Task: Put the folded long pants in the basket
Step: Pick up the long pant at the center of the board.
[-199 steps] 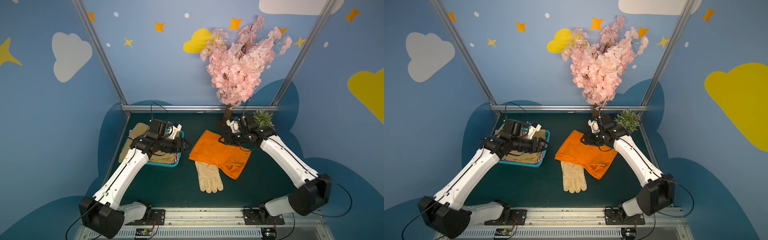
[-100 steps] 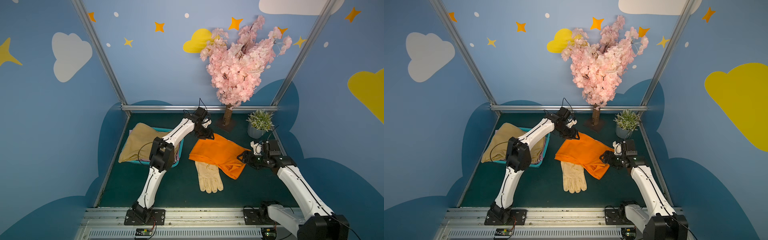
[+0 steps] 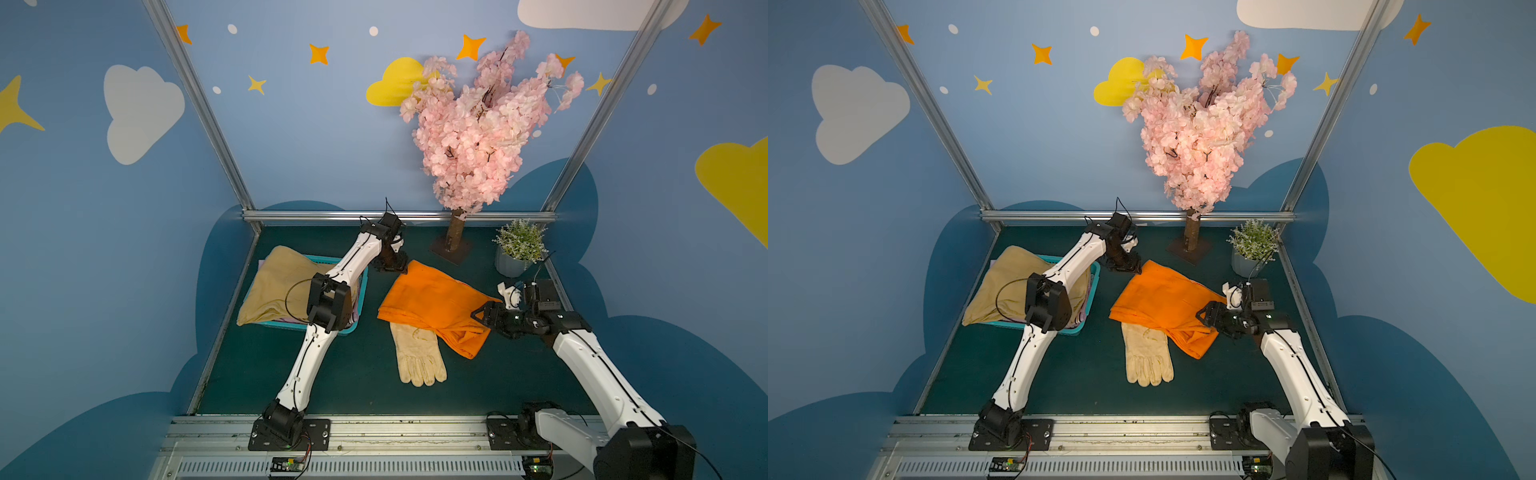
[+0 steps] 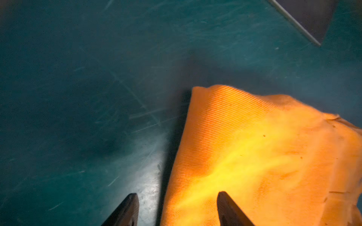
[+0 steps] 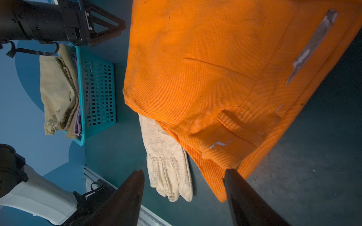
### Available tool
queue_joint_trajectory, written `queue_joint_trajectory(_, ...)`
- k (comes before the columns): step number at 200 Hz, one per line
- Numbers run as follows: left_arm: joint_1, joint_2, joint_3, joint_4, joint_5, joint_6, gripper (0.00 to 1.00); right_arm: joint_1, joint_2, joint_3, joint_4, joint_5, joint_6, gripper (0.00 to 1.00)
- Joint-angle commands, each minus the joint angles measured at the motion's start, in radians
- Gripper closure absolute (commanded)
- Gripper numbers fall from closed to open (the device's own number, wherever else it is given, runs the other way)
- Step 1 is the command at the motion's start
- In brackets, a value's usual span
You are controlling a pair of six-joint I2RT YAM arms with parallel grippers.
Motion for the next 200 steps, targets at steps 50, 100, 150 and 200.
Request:
queue_joint_trajectory(50,-0.007,0.048,-0.098,-0.006,0.184,0.055,0.39,-0.035,-0.023,-0.009,-0.019,0.025,-0.004,0.30)
queue_joint_trajectory(100,-0.003,0.024,-0.138,-0.021,0.058,0.064,0.41,-0.048,-0.019,-0.017,-0.020,0.012,-0.007,0.30)
queue_joint_trajectory(150,-0.007,0.020,-0.147,-0.057,-0.125,0.085,0.40,-0.053,-0.013,-0.020,-0.022,-0.003,-0.008,0.31)
queue_joint_trajectory(200,-0.013,0.019,-0.194,-0.027,0.127,0.094,0.59,-0.058,-0.013,-0.034,-0.016,0.003,-0.008,0.31)
